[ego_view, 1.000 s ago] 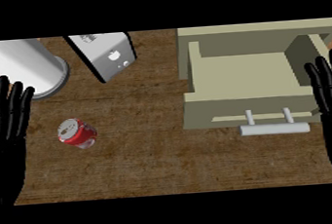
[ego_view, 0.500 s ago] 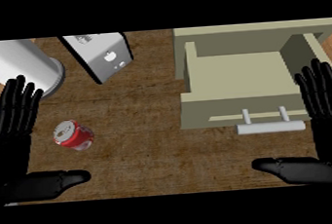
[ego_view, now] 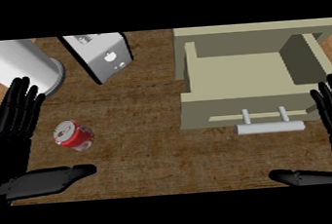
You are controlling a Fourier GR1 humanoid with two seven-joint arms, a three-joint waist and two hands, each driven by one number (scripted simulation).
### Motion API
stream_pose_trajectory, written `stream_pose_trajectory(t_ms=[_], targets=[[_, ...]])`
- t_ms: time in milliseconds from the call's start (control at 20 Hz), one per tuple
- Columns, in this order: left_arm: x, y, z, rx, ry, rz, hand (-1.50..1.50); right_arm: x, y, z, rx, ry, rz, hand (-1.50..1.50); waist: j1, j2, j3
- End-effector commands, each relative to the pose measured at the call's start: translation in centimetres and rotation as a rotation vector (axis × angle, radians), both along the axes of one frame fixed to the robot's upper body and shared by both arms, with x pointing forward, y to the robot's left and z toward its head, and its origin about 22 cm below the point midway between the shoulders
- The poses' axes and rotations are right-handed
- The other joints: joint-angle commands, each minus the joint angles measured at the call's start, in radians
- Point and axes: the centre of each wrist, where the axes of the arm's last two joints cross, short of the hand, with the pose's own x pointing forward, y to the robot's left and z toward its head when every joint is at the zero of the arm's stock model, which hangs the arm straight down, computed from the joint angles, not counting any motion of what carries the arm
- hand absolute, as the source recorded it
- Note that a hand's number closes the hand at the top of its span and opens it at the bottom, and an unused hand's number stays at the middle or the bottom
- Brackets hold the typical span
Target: Pick up the can, place it into the drawer and close the drawer
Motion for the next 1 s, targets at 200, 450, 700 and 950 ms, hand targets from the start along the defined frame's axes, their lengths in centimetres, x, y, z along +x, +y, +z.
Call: stream_pose_trajectory(t_ms=[200, 450, 700, 950], targets=[[-1.2, -0.7, 1.2, -0.027, 0.024, 0.066, -1.5, -0.5, -1.8, -1.4, -0.008, 0.018, -0.001, -1.5, 0.002, 0.0, 0.0], [-0.5, 0.9, -0.9, -0.037, 0.058, 0.083, -1.5, -1.2, -1.7, -2.1, -0.01, 0.003, 0.006, -1.5, 0.001, 0.0, 0.0], [1.2, 2.5, -3.3, -0.048, 0.061, 0.083, -1.5, -1.5, -4.9, -2.7, 0.014, -0.004, -0.014, -1.5, -0.001, 0.001, 0.0], [3.0, 3.1, -6.9, -0.032, 0.079, 0.085, -1.5, -1.2, -2.5, -2.7, -0.016, 0.012, -0.025, -1.5, -0.001, 0.001, -0.001]])
